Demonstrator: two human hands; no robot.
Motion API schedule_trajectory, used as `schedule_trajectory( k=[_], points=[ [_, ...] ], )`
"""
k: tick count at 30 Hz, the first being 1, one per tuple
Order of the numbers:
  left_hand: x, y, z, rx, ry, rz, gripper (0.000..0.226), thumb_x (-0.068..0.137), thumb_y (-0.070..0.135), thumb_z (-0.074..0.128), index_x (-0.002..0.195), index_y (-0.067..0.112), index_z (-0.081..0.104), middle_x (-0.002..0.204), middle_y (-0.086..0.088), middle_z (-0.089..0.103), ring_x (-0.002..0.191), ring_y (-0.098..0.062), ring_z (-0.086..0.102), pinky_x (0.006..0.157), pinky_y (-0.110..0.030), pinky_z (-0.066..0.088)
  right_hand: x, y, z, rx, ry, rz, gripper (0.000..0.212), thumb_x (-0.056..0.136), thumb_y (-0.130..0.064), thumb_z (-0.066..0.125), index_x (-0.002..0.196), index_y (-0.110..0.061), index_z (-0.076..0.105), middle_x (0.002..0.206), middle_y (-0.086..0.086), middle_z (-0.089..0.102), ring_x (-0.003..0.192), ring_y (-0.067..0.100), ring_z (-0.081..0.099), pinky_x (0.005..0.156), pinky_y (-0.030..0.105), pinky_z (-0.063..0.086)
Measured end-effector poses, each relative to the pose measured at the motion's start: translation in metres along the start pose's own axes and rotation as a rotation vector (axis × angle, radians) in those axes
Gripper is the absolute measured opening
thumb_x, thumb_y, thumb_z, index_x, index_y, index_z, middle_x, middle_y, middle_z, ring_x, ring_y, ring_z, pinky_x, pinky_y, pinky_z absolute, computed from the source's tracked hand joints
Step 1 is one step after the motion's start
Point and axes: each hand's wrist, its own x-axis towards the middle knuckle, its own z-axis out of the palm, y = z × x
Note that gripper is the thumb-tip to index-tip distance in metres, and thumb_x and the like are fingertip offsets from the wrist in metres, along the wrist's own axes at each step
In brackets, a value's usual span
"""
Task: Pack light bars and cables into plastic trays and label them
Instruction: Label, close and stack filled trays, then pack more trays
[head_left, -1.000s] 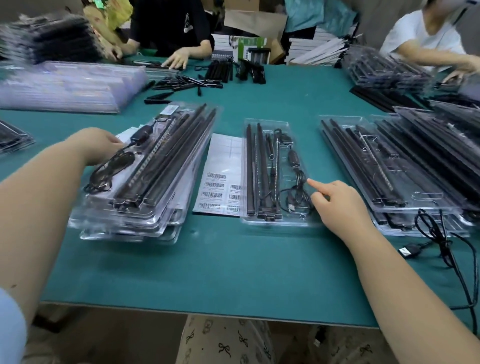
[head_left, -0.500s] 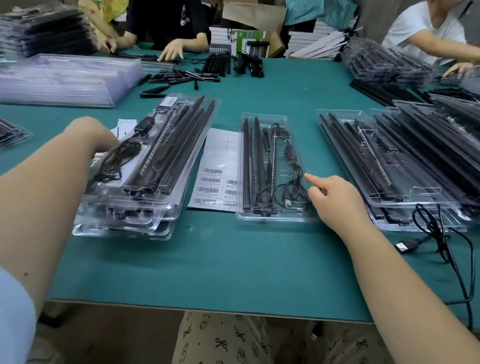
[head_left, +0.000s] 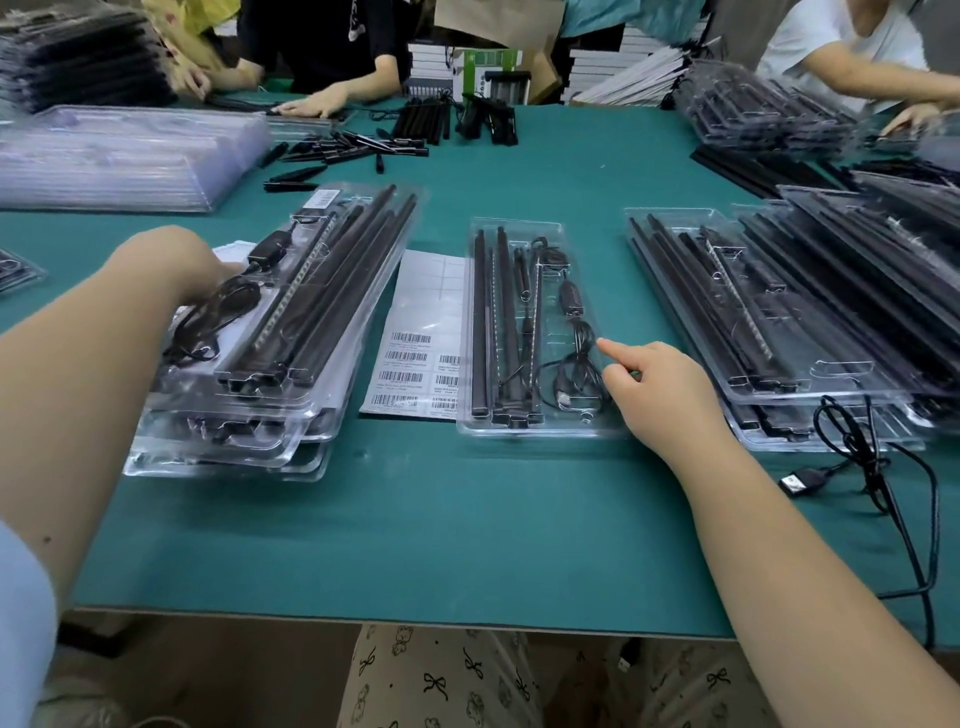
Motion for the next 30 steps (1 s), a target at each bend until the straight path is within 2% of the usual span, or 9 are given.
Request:
schedule_trajectory(
  k=[6, 8, 11, 14, 19, 23, 25, 27, 30],
  points=[
    [0.006, -0.001, 0.001, -0.069, 0.085, -0.118, 0.031, 0.088, 0.022, 0.064, 0.066, 0.003, 0.051, 0.057, -0.01, 0.048, 0.069, -0.032, 0.045, 0.065, -0.031, 0.037, 0.001, 0.0, 0.001, -0.009, 0.0, 0.001, 0.043, 0.091, -0.021, 0.039, 0.129, -0.032, 0.056, 0.086, 0.0, 0.051, 0.091, 0.023, 0.049, 0.073, 0.032, 0.039],
    [0.005, 0.002, -0.003, -0.092, 0.039, -0.145, 0.038, 0.087, 0.013, 0.062, 0.056, 0.005, 0.043, 0.028, 0.0, 0.04, 0.045, -0.026, 0.049, 0.043, -0.02, 0.036, 0.001, 0.0, 0.001, -0.004, 0.003, 0.004, 0.043, 0.091, -0.021, 0.039, 0.129, -0.032, 0.057, 0.085, 0.0, 0.051, 0.09, 0.022, 0.049, 0.072, 0.031, 0.038],
    [0.005, 0.002, -0.003, -0.29, -0.063, -0.198, 0.031, 0.086, 0.002, 0.059, 0.06, 0.003, 0.043, 0.034, -0.008, 0.047, 0.021, -0.014, 0.043, 0.018, -0.013, 0.019, 0.001, 0.001, 0.001, 0.008, -0.002, 0.007, 0.043, 0.091, -0.021, 0.039, 0.129, -0.032, 0.056, 0.077, -0.004, 0.047, 0.085, 0.021, 0.047, 0.066, 0.03, 0.035],
    [0.012, -0.007, 0.002, -0.596, -0.151, -0.313, 0.025, 0.091, -0.001, 0.051, 0.07, 0.005, 0.039, 0.066, -0.009, 0.042, 0.039, -0.017, 0.049, 0.022, -0.011, 0.027, 0.001, 0.002, 0.0, 0.017, -0.011, 0.008, 0.044, 0.09, -0.021, 0.039, 0.129, -0.032, 0.056, 0.069, -0.003, 0.044, 0.077, 0.019, 0.043, 0.057, 0.029, 0.031],
    [0.008, -0.011, 0.006, -0.881, -0.049, -0.334, 0.022, 0.09, 0.022, 0.064, 0.082, 0.009, 0.049, 0.074, -0.003, 0.046, 0.058, -0.014, 0.043, 0.03, -0.015, 0.037, 0.0, 0.0, -0.001, 0.023, -0.017, 0.017, 0.044, 0.091, -0.021, 0.039, 0.129, -0.032, 0.056, 0.071, -0.002, 0.046, 0.077, 0.019, 0.045, 0.06, 0.03, 0.032],
    [0.004, -0.009, 0.004, -0.914, 0.005, -0.284, 0.024, 0.093, 0.018, 0.061, 0.11, 0.001, 0.056, 0.085, -0.01, 0.056, 0.039, -0.012, 0.055, 0.032, -0.015, 0.04, 0.0, 0.0, -0.001, 0.027, -0.021, 0.025, 0.043, 0.091, -0.021, 0.039, 0.129, -0.032, 0.056, 0.074, -0.003, 0.046, 0.08, 0.02, 0.045, 0.063, 0.03, 0.032],
    [0.002, -0.011, -0.001, -0.848, 0.071, -0.277, 0.011, 0.093, 0.019, 0.059, 0.096, 0.009, 0.059, 0.08, -0.009, 0.063, 0.028, -0.001, 0.049, 0.033, -0.011, 0.041, -0.001, -0.001, -0.001, 0.028, -0.024, 0.024, 0.044, 0.091, -0.021, 0.038, 0.129, -0.032, 0.056, 0.075, -0.001, 0.048, 0.081, 0.021, 0.045, 0.064, 0.029, 0.033],
    [-0.002, -0.009, -0.011, -0.818, 0.246, -0.269, 0.013, 0.087, 0.024, 0.064, 0.077, 0.024, 0.057, 0.06, 0.001, 0.061, 0.041, -0.001, 0.056, 0.055, -0.017, 0.053, -0.001, 0.0, -0.001, 0.036, -0.021, 0.021, 0.044, 0.091, -0.021, 0.038, 0.13, -0.032, 0.055, 0.082, 0.001, 0.051, 0.085, 0.023, 0.048, 0.066, 0.03, 0.035],
    [-0.015, 0.009, -0.035, -0.949, 0.487, -0.167, 0.012, 0.076, 0.022, 0.071, 0.088, 0.02, 0.069, 0.082, 0.002, 0.063, 0.08, -0.014, 0.059, 0.088, -0.036, 0.054, 0.0, 0.001, 0.0, 0.042, -0.015, 0.009, 0.044, 0.091, -0.02, 0.039, 0.13, -0.032, 0.055, 0.079, 0.002, 0.051, 0.079, 0.021, 0.047, 0.062, 0.03, 0.035]
  ],
)
